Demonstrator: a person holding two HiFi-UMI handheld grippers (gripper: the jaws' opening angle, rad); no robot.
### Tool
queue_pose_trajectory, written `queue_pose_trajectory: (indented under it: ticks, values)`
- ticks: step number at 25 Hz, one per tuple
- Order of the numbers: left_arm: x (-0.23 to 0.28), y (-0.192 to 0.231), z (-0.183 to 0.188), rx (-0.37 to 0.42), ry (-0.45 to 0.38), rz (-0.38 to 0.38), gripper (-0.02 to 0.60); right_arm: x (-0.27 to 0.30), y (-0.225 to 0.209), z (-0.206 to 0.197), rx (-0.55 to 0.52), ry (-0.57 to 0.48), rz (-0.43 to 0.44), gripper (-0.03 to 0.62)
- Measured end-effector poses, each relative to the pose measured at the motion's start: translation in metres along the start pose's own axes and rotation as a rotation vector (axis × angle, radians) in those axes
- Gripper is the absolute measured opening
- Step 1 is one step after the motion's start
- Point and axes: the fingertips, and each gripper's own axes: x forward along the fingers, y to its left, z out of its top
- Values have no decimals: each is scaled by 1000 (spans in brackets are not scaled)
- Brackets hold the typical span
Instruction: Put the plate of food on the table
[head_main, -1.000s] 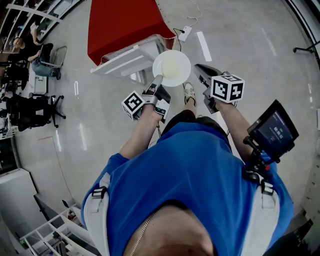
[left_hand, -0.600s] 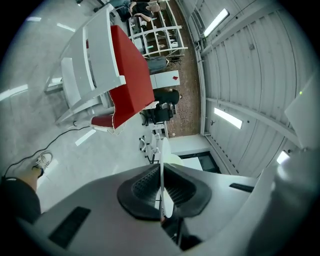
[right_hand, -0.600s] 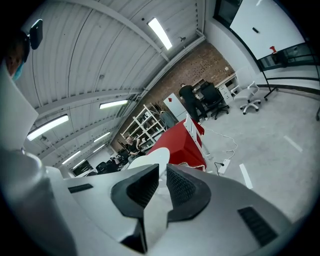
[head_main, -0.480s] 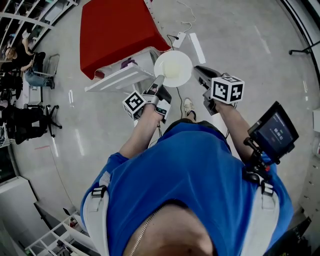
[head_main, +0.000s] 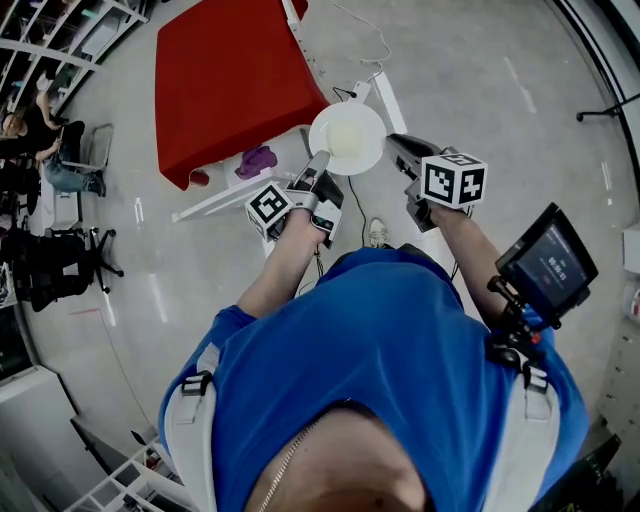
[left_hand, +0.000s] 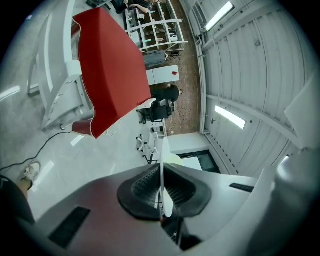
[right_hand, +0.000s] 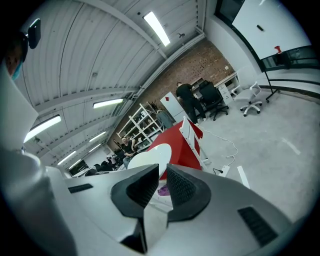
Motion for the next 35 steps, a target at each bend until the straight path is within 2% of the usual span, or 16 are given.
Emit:
queue_pose_trajectory:
  ticks: [3, 7, 15, 20, 27, 32, 35]
  values:
    - [12, -1, 6, 0, 14, -2, 15, 8, -7, 8, 1, 2, -13, 23]
    - [52, 1, 39, -1, 15, 2, 15, 45, -28, 37, 5, 9, -20, 23]
    - [51, -2, 41, 9, 9, 7, 15, 46, -27, 38, 2, 15, -9, 23]
    - [114, -19, 40, 12, -40, 17, 15, 55, -74, 87, -5, 40, 40, 23]
    - [99, -17, 41, 16, -91, 13, 15, 60, -63, 82, -27, 65, 89, 23]
    - [200, -44, 9, 9, -138, 30, 15, 44, -148, 154, -33, 95, 127, 23]
    - [204, -45, 8, 13, -151, 29, 15, 43, -152, 157, -40, 104, 134, 23]
